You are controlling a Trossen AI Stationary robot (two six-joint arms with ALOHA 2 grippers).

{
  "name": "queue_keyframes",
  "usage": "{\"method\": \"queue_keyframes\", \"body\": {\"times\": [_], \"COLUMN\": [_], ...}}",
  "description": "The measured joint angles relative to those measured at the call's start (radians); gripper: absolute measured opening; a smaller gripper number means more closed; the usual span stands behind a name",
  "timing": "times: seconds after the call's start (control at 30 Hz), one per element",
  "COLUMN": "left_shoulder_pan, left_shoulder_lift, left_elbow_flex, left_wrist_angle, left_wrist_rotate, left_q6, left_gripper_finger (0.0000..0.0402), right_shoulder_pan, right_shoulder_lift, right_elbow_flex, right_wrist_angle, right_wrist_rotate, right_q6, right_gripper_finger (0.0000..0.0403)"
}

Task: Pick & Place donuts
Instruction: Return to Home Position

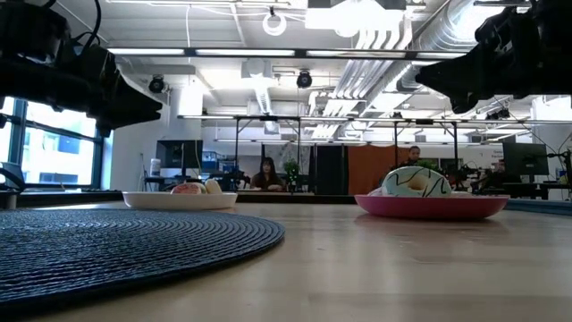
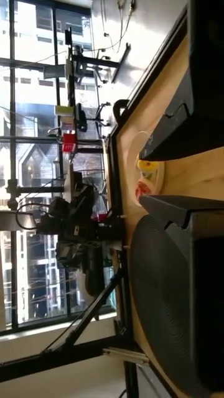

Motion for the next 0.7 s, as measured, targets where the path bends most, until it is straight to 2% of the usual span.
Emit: {"method": "queue_keyframes", "body": {"times": [0.13,0.53,0.7], "left_shoulder_pan": [0.000,0.000,0.000], "left_shoulder_lift": [0.000,0.000,0.000], "left_elbow_flex": [0.000,0.000,0.000], "left_wrist_angle": [0.000,0.000,0.000], "left_wrist_rotate": [0.000,0.000,-0.001], "left_q6": [0.000,0.000,0.000], "left_gripper_finger": [0.0147,0.0147,0.0147], "right_shoulder_pan": [0.000,0.000,0.000], "right_shoulder_lift": [-0.063,-0.262,-0.285], "right_elbow_flex": [0.000,0.000,0.000], "right_wrist_angle": [-0.024,-0.272,-0.294], "right_wrist_rotate": [-0.001,0.027,0.094], "right_q6": [0.000,-0.008,-0.052], "right_gripper_finger": [0.0090,0.0090,0.0092]}}
